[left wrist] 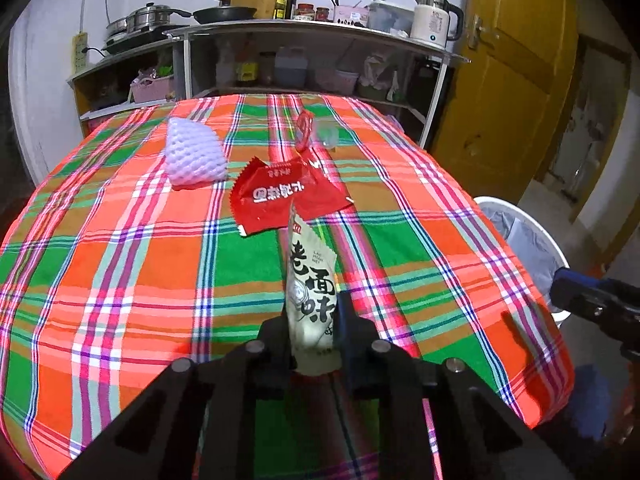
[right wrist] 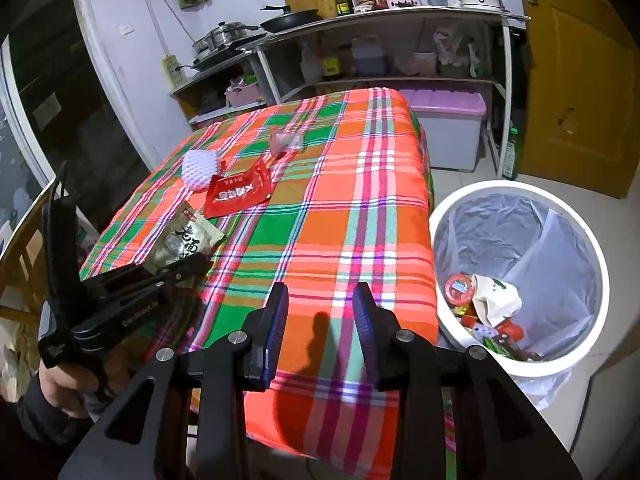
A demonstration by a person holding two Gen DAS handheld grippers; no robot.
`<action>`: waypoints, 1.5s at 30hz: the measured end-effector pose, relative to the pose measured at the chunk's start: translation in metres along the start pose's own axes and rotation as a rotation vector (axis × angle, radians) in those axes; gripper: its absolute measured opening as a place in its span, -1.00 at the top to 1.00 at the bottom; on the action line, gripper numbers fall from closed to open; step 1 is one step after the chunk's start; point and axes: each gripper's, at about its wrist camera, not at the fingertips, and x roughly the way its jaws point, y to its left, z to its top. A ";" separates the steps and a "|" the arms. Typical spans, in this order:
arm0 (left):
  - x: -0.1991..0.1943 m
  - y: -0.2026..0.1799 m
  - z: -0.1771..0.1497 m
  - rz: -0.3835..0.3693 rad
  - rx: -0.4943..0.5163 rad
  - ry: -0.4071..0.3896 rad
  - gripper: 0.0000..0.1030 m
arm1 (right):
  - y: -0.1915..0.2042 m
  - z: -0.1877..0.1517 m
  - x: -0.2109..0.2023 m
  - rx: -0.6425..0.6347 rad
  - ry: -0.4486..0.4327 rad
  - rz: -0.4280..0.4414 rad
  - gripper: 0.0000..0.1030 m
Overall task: Collect trash
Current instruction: 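Grasp the red packet with the right tool while the left tool lifts the noodle packet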
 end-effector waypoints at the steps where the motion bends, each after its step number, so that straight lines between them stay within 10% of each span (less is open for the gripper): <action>1: -0.002 0.002 0.001 -0.004 -0.003 -0.006 0.63 | 0.002 0.002 0.002 -0.004 0.002 0.002 0.33; 26: -0.026 0.085 0.007 0.054 -0.130 -0.082 0.63 | 0.088 0.059 0.098 -0.086 0.060 0.119 0.12; 45: -0.030 0.140 0.001 0.045 -0.229 -0.101 0.63 | 0.124 0.101 0.178 0.023 0.083 0.018 0.04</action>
